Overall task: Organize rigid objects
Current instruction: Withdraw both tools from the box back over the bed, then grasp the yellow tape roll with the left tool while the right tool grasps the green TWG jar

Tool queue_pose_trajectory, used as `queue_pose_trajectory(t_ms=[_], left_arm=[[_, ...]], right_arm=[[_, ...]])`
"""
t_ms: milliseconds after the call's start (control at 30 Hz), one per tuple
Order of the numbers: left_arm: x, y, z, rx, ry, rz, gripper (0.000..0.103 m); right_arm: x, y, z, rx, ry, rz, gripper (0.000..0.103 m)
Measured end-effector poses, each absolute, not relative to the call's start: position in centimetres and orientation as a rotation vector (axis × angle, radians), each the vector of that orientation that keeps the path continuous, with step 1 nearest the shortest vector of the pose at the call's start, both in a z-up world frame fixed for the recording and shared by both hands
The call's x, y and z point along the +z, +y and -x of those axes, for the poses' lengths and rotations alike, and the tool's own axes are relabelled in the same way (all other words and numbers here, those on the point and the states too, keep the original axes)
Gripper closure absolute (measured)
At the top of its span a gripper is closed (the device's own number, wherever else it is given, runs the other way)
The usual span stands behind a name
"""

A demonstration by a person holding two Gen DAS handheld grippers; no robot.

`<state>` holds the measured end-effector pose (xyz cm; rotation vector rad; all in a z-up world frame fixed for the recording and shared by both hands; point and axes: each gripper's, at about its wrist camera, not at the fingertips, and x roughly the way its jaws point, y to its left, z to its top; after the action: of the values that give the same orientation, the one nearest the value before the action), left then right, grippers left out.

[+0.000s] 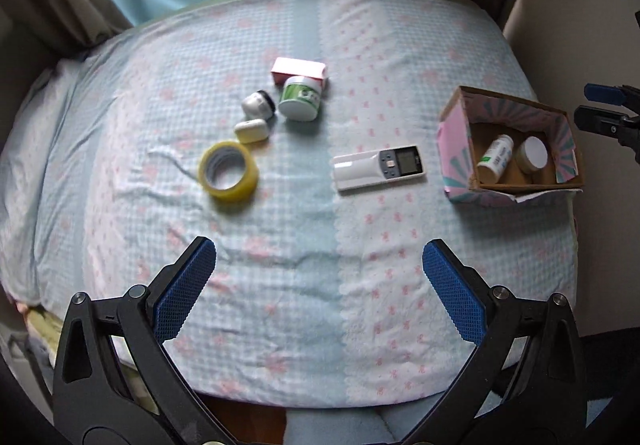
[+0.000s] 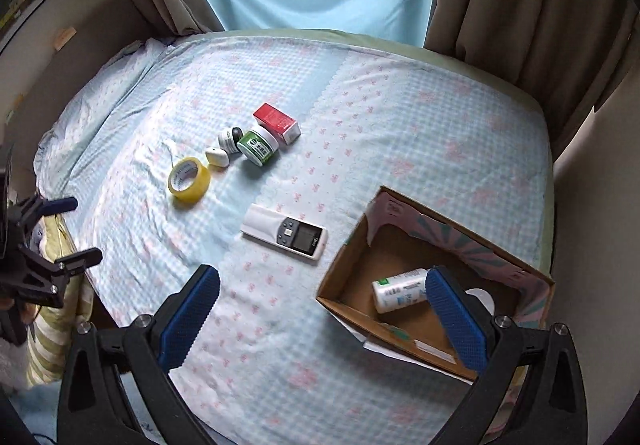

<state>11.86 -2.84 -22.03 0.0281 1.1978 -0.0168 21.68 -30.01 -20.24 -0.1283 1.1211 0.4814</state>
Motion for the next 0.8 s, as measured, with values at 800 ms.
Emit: queue_pose_trajectory(t_ms=[800], left_arm=[[-40.1, 13.0, -20.0, 0.238, 1.356, 0.283, 0.000]], right_arm=[[-32.9, -9.6, -37.9, 0.346, 1.400, -0.282, 0.000]])
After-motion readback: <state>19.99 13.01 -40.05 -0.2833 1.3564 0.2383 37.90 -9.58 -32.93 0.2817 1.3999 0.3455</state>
